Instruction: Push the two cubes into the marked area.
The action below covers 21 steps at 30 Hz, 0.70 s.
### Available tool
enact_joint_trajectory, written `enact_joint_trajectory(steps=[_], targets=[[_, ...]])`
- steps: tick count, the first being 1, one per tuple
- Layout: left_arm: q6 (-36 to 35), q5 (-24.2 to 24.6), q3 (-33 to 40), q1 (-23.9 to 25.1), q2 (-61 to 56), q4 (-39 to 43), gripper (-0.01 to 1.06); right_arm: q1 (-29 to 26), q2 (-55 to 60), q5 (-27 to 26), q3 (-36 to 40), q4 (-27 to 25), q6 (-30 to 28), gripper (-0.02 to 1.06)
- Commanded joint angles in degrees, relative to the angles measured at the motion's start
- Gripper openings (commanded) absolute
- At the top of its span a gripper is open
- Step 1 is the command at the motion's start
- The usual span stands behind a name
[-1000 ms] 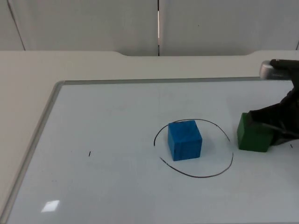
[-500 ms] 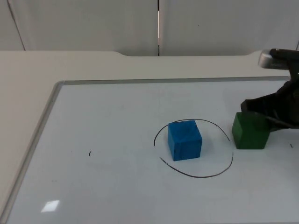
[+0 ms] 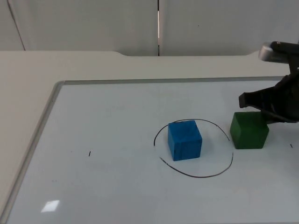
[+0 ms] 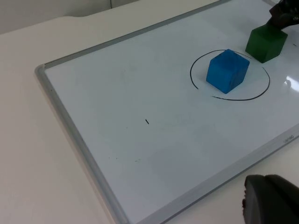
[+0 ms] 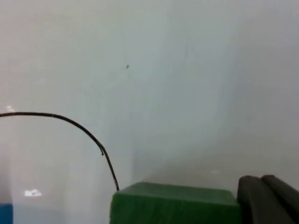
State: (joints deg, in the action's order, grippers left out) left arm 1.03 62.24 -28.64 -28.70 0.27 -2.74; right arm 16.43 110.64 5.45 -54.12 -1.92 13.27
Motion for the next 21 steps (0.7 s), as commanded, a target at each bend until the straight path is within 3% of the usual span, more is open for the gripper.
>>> enact_joint_trajectory(steps=[1, 21], targets=[[0.2, -0.62, 0.34, 0.12, -0.27, 0.12, 0.0, 0.92, 0.03, -0.56, -0.33, 0.3, 0.19, 0.0], [0.2, -0.62, 0.34, 0.12, -0.27, 0.12, 0.0, 3.82, 0.03, -0.6, -0.33, 0.3, 0.19, 0.0]])
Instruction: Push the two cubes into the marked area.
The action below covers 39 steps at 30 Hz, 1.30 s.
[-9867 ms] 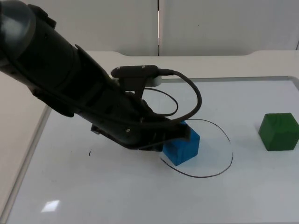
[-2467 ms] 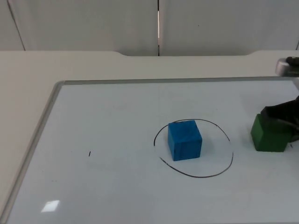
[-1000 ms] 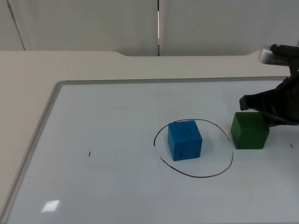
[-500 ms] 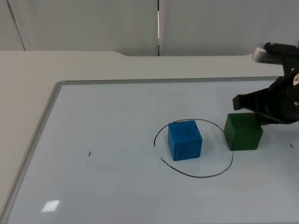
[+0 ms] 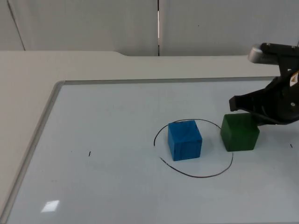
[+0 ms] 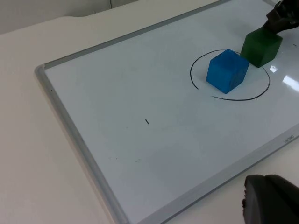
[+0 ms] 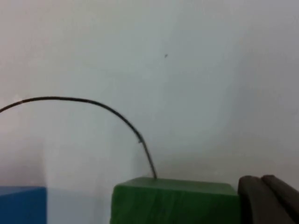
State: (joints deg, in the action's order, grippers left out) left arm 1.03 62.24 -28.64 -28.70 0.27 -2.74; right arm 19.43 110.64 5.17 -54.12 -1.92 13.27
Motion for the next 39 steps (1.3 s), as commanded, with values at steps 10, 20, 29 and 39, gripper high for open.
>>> enact_joint_trajectory(steps=[10, 20, 29, 39], targets=[[0.2, -0.62, 0.34, 0.12, -0.27, 0.12, 0.0, 2.68, 0.03, -1.56, -0.33, 0.05, 0.84, 0.0], [0.2, -0.62, 0.34, 0.12, -0.27, 0.12, 0.0, 2.68, 0.03, -0.89, -0.33, 0.05, 3.37, 0.0], [0.2, -0.62, 0.34, 0.12, -0.27, 0.12, 0.0, 5.43, 0.03, -1.35, -0.33, 0.05, 5.41, 0.0], [0.2, -0.62, 0.34, 0.12, -0.27, 0.12, 0.0, 7.08, 0.03, -2.03, -0.33, 0.3, 6.85, 0.0]])
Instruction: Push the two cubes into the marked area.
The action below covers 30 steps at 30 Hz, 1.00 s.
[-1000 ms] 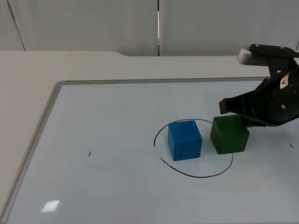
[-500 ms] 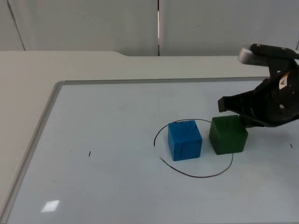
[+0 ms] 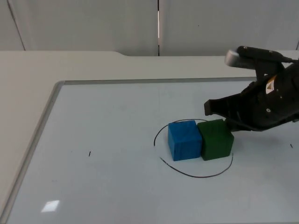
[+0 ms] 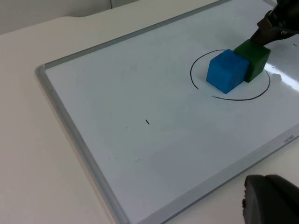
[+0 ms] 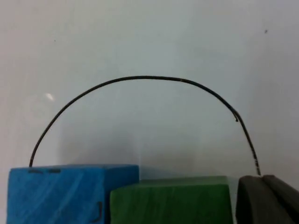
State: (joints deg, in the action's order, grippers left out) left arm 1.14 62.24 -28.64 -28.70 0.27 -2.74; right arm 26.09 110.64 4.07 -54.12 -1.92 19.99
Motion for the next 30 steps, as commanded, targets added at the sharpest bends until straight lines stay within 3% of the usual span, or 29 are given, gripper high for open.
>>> enact_joint_trajectory(steps=[1, 5, 8, 16, 20, 30], targets=[[0.08, -0.62, 0.34, 0.12, -0.27, 0.12, 0.0, 0.41, 0.03, -0.93, -0.33, 0.3, 0.12, 0.0], [0.08, -0.62, 0.34, 0.12, -0.27, 0.12, 0.0, 0.41, -0.25, -0.16, -0.33, 0.49, -0.14, 0.0], [0.08, -0.62, 0.34, 0.12, -0.27, 0.12, 0.0, 0.27, -1.46, 1.15, -0.33, 3.54, -0.14, 0.0], [0.08, -0.62, 0.34, 0.12, -0.27, 0.12, 0.0, -0.58, -16.29, 11.5, -0.33, 18.18, -0.14, 0.0], [0.08, -0.62, 0.34, 0.12, -0.27, 0.12, 0.0, -0.58, -25.21, 14.24, -0.33, 18.68, -0.14, 0.0], [0.08, -0.62, 0.34, 0.12, -0.27, 0.12, 0.0, -0.14, -48.39, 15.15, 1.27, 19.16, -2.38, 0.0]])
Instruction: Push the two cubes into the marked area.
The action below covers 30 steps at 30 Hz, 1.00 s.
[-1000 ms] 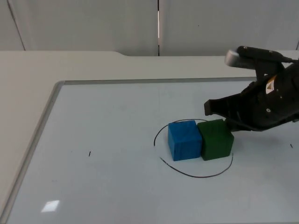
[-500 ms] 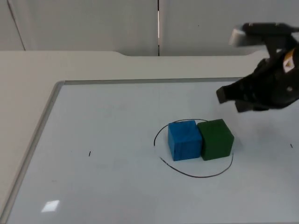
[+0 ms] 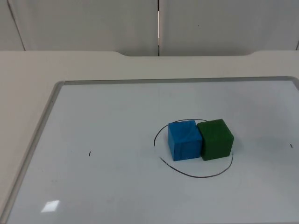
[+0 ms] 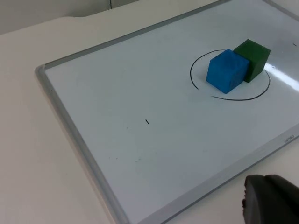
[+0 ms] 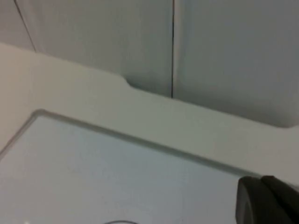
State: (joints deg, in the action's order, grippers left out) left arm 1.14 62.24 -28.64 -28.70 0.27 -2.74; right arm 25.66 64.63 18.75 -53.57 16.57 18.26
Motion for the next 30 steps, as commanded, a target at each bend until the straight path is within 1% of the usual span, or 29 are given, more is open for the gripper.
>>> enact_joint_trajectory(steps=[1, 4, 5, 11, 14, 15, 16, 17, 18, 19, 21, 23, 24, 27, 28, 29, 30], targets=[[0.08, -0.62, 0.34, 0.12, -0.27, 0.12, 0.0, 0.29, -4.91, 0.47, 1.59, 1.09, -1.04, 0.0], [0.08, -0.62, 0.34, 0.12, -0.27, 0.12, 0.0, 0.29, -11.4, 0.47, 4.96, 1.26, -1.44, 0.0], [0.08, -0.62, 0.34, 0.12, -0.27, 0.12, 0.0, 0.29, -11.4, 0.47, 4.96, 1.26, -1.44, 0.0], [-0.02, -0.62, 0.34, 0.12, -0.27, 0.25, 0.0, 0.29, -22.14, 0.47, 13.28, 1.26, -2.41, 0.0], [-0.16, -0.62, 0.34, 0.12, -0.27, 0.26, 0.0, 0.29, -24.36, 0.47, 15.02, 1.26, -2.42, 0.0], [-0.16, -0.62, 0.34, 0.12, -0.27, 0.26, 0.0, 0.29, -26.71, 0.96, 16.82, 1.26, -2.42, 0.0], [-0.16, -0.62, 0.34, 0.12, -0.27, 0.26, 0.0, 0.29, -27.48, 1.43, 17.29, 1.26, -2.42, 0.0], [-0.16, -0.62, 0.34, 0.12, -0.27, 0.26, 0.02, 0.29, -29.43, 2.8, 18.32, 1.14, -2.42, 0.0], [-0.16, -0.62, 0.34, 0.12, -0.27, 0.26, 0.02, 0.29, -29.43, 2.8, 18.32, 1.14, -2.42, 0.0], [-0.16, -0.62, 0.34, 0.12, -0.27, 0.26, 0.07, 0.29, -30.82, 3.97, 18.99, 1.14, -2.42, 0.0], [-0.16, -0.62, 0.34, 0.12, -0.27, 0.26, 0.21, 0.29, -33.24, 5.87, 19.93, 1.14, -2.42, 0.0], [-0.16, -0.62, 0.34, 0.12, -0.27, 0.26, 0.41, 0.29, -35.83, 8.09, 20.73, 1.14, -2.42, 0.0], [-0.16, -0.62, 0.34, 0.12, -0.27, 0.26, 0.41, 0.29, -35.83, 8.09, 20.73, 1.14, -2.42, 0.0], [-0.16, -0.62, 0.34, 0.12, -0.27, 0.26, 0.64, 0.29, -39.1, 12.48, 20.73, 0.74, -2.42, 0.0], [-0.16, -0.62, 0.34, 0.12, -0.27, 0.26, 0.64, 0.29, -39.1, 12.48, 20.73, 0.74, -2.42, 0.0], [-0.16, -0.62, 0.34, 0.12, -0.27, 0.26, 0.7, 0.29, -40.21, 13.85, 20.73, 0.46, -2.42, 0.0], [-0.16, -0.62, 0.34, 0.12, -0.27, 0.26, 0.73, 0.29, -41.06, 14.91, 20.73, -0.07, -2.42, 0.0]])
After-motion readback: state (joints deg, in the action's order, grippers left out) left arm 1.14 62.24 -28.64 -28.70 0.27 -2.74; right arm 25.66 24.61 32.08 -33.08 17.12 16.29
